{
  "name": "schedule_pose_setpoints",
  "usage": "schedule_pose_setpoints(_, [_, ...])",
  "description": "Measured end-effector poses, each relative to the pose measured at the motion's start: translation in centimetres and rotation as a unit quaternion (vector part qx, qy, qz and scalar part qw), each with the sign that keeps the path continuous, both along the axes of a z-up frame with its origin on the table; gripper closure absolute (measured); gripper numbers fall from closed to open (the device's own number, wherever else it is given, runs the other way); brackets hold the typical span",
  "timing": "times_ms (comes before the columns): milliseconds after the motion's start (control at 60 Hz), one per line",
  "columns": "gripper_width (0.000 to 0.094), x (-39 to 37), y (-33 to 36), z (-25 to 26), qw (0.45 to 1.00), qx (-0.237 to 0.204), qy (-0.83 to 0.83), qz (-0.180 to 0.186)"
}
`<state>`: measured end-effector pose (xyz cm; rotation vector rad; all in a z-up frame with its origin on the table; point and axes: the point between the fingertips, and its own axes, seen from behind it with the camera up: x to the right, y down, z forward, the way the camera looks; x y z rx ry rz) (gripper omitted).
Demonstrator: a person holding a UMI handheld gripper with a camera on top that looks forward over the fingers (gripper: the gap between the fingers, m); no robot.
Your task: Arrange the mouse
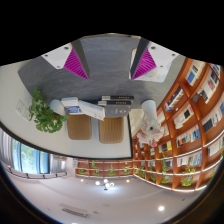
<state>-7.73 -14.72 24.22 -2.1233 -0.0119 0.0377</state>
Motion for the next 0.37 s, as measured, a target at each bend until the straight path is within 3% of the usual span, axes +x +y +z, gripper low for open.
schedule_pose_setpoints(367, [0.0117,3.5,-2.1,0.3,1.0,0.002,0.013,-0.008])
